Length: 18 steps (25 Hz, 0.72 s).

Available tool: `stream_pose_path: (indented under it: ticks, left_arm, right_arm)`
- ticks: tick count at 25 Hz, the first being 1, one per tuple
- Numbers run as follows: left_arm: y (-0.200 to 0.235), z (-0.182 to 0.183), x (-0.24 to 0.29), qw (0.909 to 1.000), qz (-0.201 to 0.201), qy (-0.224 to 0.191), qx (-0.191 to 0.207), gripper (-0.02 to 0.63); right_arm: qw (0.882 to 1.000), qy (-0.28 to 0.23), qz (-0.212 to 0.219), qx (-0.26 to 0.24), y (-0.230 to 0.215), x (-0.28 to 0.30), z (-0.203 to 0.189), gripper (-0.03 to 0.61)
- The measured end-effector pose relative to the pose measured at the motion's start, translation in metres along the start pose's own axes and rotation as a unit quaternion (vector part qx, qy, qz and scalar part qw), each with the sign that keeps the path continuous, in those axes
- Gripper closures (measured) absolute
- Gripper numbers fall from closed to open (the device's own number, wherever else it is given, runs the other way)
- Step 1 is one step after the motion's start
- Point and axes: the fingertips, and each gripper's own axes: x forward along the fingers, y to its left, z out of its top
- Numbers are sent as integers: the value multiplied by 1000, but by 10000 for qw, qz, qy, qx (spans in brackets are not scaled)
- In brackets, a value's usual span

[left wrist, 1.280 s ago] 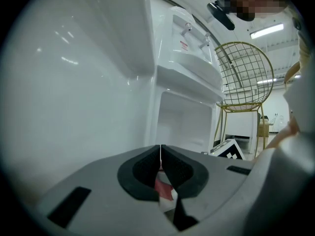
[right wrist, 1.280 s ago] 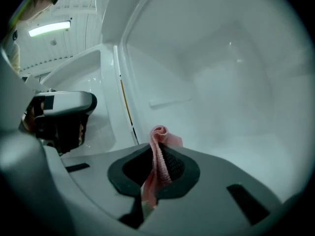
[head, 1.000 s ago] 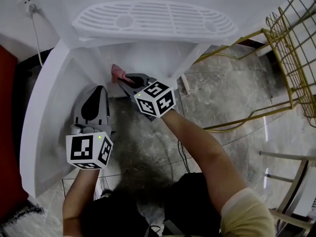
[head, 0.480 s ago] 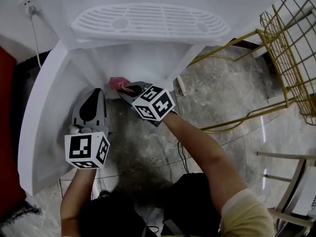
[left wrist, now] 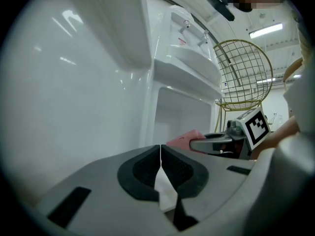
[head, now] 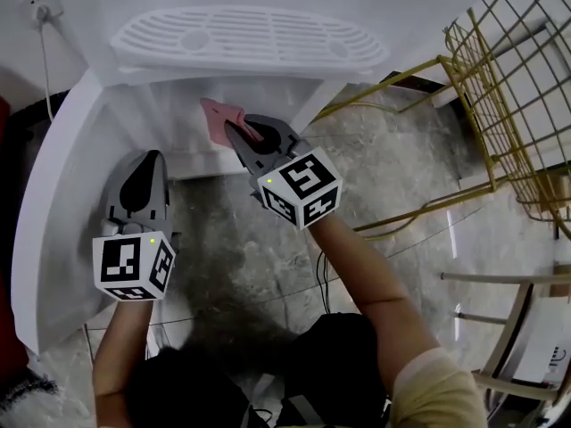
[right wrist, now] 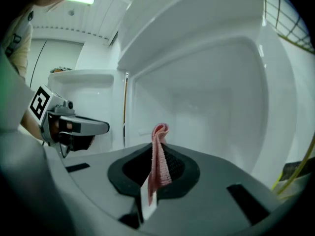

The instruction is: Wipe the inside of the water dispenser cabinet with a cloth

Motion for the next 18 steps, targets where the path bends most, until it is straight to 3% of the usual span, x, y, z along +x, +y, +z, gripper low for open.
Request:
stream_pose_path:
  ticks: [4, 8, 11, 14, 18]
  left_arm:
    - [-1, 12, -1, 9999, -13, -128, -16, 597]
    - [-5, 17, -4, 9998, -64, -201, 54, 597]
    - [-4, 20, -6, 9997, -47, -251, 6, 597]
    - [-3, 25, -7, 9996, -48, -285, -57, 597]
    - [-3, 24, -7, 9995, -96, -284, -85, 597]
  right_arm:
    - [9934, -375, -672, -853, -14, -20, 31, 552]
    - [9723, -566, -1337, -1834, -21, -33, 57, 552]
    - [9561, -480, -1877, -2199, -30, -40, 62, 552]
    - [9329, -328, -2421, -2644, -39, -48, 67, 552]
    - [8892, -302, -2952, -3483, -42, -52, 74, 552]
